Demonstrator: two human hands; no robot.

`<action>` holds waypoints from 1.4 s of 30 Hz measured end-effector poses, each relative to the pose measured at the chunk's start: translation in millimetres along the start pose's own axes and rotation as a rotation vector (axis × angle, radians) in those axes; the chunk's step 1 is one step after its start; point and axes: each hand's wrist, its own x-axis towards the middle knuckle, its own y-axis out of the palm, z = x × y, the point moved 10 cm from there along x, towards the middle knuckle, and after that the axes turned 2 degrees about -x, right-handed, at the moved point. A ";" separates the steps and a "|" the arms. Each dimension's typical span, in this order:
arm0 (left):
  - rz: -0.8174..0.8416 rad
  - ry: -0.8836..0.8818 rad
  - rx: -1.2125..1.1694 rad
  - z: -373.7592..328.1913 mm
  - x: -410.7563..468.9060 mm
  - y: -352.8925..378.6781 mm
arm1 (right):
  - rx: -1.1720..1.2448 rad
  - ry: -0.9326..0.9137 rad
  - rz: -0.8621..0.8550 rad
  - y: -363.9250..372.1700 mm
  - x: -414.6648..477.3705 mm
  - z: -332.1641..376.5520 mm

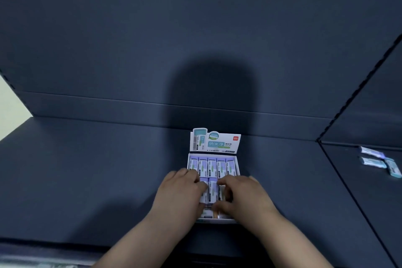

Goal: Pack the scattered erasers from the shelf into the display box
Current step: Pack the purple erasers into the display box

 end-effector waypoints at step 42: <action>-0.031 0.183 -0.080 -88.4 39.6 -21.0 | -0.065 0.126 -0.190 -67.4 -54.8 -66.7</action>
